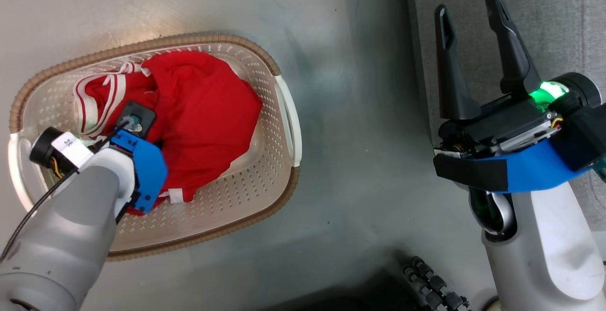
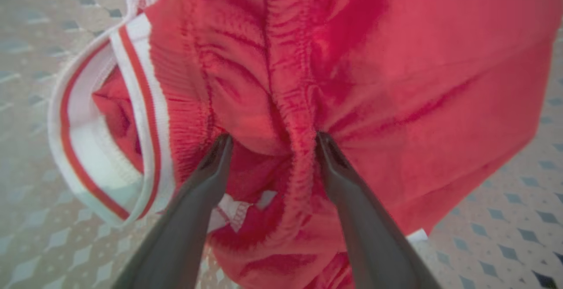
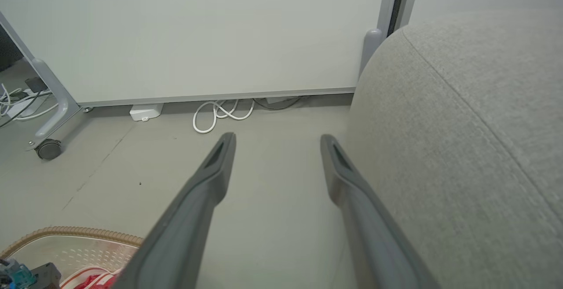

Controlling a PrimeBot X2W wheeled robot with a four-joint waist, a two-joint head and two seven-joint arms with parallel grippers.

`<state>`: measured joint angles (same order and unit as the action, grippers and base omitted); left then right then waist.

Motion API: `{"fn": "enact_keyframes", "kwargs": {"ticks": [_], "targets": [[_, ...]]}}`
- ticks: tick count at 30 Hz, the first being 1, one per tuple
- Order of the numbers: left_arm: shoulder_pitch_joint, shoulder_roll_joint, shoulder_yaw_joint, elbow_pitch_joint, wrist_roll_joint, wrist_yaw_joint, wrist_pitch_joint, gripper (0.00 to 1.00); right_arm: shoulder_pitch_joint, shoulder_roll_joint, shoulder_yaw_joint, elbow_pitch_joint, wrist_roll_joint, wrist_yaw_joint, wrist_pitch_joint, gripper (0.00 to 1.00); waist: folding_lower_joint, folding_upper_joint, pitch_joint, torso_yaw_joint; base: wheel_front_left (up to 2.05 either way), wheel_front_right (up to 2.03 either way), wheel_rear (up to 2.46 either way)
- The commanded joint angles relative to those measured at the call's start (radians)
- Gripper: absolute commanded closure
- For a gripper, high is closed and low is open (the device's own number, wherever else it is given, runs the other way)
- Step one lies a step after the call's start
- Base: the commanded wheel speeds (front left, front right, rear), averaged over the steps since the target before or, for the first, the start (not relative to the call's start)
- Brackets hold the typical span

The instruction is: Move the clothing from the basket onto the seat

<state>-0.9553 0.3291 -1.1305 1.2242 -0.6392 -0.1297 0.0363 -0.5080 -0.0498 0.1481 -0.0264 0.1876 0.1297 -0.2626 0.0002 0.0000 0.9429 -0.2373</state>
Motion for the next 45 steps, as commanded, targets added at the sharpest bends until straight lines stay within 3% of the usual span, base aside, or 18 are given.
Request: {"fn": "enact_keyframes", "kwargs": {"ticks": [1,8,9,10,11,19,34,38,45], "targets": [[-0.004,-0.013,0.014,-0.006,-0.032,-0.001,0.008,0.0,-0.017,-0.001,-0.001,-0.01,0.008,0.002,-0.003,0.0,-0.0002,0.0,0.013,0.002,0.0,0.0,0.0],[0.006,-0.017,-0.057,-0.083,-0.09,-0.001,0.045,0.0,-0.024,-0.001,-0.005,-0.011,0.011,0.002,-0.003,0.0,-0.0002,0.0,0.023,0.01,0.0,0.0,0.0],[0.006,-0.016,-0.068,-0.09,-0.097,-0.001,0.046,0.26,-0.025,-0.001,-0.004,-0.011,0.012,0.002,-0.003,0.0,-0.0002,0.0,0.021,0.01,0.0,0.0,0.0],[0.005,-0.014,-0.08,-0.102,-0.097,-0.001,0.039,0.75,-0.026,-0.001,-0.003,-0.012,0.013,0.002,-0.003,0.0,-0.0002,0.0,0.02,0.01,0.0,0.0,0.0],[0.008,-0.012,-0.092,-0.112,-0.1,-0.001,0.035,1.0,-0.025,-0.001,-0.003,-0.012,0.014,0.002,-0.003,0.0,-0.0002,0.0,0.017,0.01,0.0,0.0,0.0],[0.017,-0.014,-0.135,-0.182,-0.143,-0.001,-0.018,1.0,-0.011,-0.001,-0.014,0.007,0.012,0.002,-0.003,0.0,-0.0002,0.0,-0.032,0.032,0.0,0.0,0.0],[0.081,-0.1,-0.144,-0.24,-0.273,-0.001,-0.285,1.0,0.074,-0.002,-0.048,0.075,-0.038,0.001,-0.003,0.0,-0.0002,0.0,-0.28,0.136,0.0,0.0,0.0],[0.088,-0.109,-0.115,-0.257,-0.29,-0.001,-0.302,1.0,0.106,-0.002,-0.055,0.094,-0.051,0.001,-0.003,0.0,-0.0002,0.0,-0.35,0.159,0.0,0.0,0.0],[0.112,-0.095,0.072,-0.39,-0.179,0.001,-0.303,1.0,0.156,-0.002,-0.064,0.118,-0.065,0.001,-0.003,0.0,-0.0002,0.0,-0.468,0.186,0.0,0.0,0.0]]}}
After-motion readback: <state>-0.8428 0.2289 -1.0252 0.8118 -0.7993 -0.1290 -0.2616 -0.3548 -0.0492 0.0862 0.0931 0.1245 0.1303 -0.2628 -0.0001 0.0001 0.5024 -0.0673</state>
